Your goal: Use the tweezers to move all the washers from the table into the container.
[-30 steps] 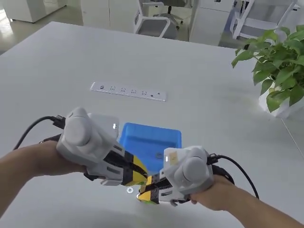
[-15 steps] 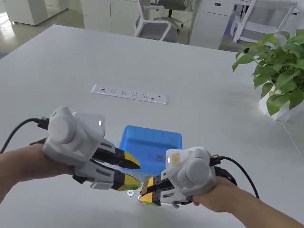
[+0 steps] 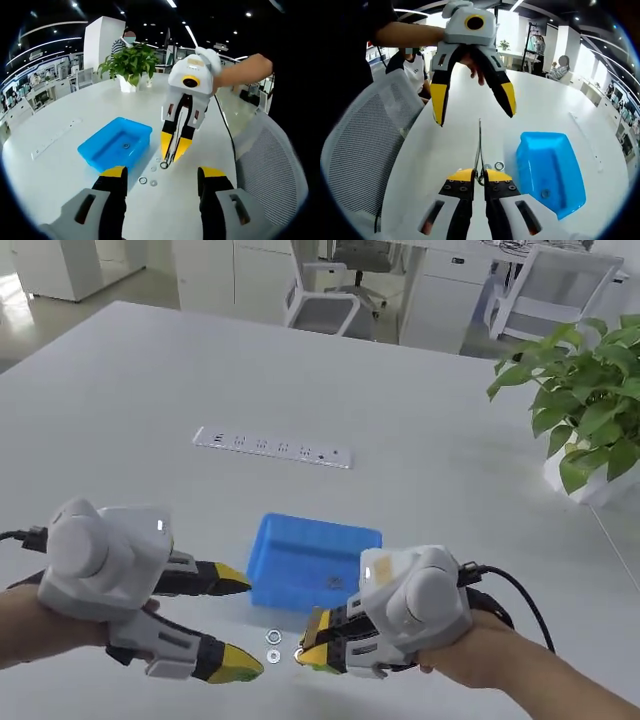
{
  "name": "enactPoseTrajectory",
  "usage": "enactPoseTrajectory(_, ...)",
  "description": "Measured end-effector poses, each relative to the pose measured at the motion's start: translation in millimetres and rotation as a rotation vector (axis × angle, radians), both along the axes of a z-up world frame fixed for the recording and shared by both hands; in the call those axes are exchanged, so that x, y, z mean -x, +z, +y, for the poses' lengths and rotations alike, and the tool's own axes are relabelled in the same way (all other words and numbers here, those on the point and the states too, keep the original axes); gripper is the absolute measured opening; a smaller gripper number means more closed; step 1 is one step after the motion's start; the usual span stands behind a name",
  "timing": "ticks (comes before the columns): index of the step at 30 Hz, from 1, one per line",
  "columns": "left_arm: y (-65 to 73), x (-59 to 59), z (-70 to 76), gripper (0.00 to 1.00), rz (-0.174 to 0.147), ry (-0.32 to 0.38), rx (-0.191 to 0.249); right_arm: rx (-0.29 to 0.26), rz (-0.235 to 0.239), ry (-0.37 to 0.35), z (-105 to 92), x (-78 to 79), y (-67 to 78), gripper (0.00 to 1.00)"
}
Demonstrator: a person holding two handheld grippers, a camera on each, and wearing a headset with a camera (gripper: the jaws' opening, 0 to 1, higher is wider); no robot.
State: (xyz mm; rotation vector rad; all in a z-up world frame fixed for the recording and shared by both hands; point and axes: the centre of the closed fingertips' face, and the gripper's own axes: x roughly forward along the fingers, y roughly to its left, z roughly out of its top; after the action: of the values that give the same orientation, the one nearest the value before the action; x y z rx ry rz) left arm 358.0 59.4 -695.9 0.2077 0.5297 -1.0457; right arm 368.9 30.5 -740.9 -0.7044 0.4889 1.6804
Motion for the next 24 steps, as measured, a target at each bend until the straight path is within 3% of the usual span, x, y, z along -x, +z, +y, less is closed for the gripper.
enactPoseTrajectory(8, 6.8, -7.5, 7.3, 0.69, -0.023, 0.057, 0.035, -0.031, -0.016, -0.015, 1.5, -16.9, 22.0, 0.08)
enactPoseTrajectory(11, 6.5, -8.5, 8.7, 0.7, -0.017, 0.067, 0.041, -0.044, -0.025, -0.023, 3.2, -26.2, 28.7, 0.08)
enactPoseTrajectory(24, 12.9, -14.0, 13.3, 0.73, -0.04, 0.101, 0.059, -0.067, -0.073, -0.044, 9.2, -68.4, 35.2, 0.08)
